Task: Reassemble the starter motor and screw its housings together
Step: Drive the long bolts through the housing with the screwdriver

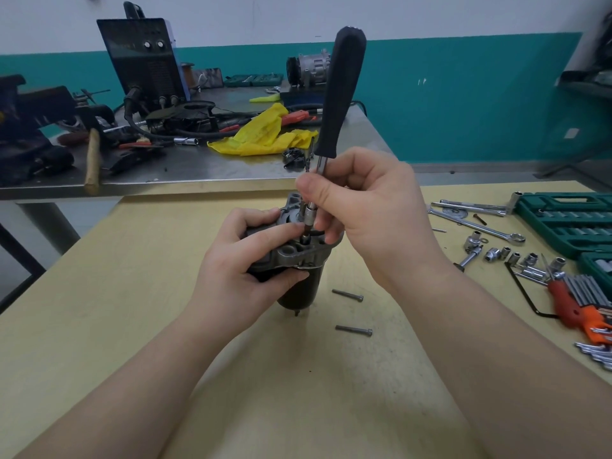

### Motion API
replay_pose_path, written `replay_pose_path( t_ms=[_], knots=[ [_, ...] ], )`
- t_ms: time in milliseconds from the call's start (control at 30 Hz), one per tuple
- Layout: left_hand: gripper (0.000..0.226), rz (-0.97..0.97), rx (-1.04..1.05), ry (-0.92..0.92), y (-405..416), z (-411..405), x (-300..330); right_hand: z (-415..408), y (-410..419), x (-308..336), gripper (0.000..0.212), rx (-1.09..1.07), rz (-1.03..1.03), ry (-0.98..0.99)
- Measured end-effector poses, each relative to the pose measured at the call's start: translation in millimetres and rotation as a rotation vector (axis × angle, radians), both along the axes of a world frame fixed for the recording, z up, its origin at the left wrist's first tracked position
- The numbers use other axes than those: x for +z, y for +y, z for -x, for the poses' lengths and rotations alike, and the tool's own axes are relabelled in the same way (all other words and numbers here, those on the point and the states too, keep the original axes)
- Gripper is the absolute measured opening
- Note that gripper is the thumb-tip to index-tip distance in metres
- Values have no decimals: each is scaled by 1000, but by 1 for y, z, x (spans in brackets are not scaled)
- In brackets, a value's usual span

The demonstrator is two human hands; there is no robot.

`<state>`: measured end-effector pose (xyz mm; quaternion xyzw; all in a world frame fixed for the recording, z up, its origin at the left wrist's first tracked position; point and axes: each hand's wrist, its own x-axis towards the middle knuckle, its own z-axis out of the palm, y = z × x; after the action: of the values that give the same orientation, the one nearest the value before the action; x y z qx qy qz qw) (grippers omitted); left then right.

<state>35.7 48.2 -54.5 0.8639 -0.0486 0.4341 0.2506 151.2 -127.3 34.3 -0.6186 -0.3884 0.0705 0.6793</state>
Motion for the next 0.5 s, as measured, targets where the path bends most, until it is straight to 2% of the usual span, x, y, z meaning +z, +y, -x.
replay_pose_path(
  t_ms=[167,367,500],
  knots=[
    [59,17,-4,-2,-2,1,2,1,-3,2,18,57,13,-8],
    [64,10,-9,-4,0,0,0,-1,-4,3,3,41,7,9],
    [62,2,-5,-7,0,0,-1,1,-2,2,20,-12,3,-7]
  ],
)
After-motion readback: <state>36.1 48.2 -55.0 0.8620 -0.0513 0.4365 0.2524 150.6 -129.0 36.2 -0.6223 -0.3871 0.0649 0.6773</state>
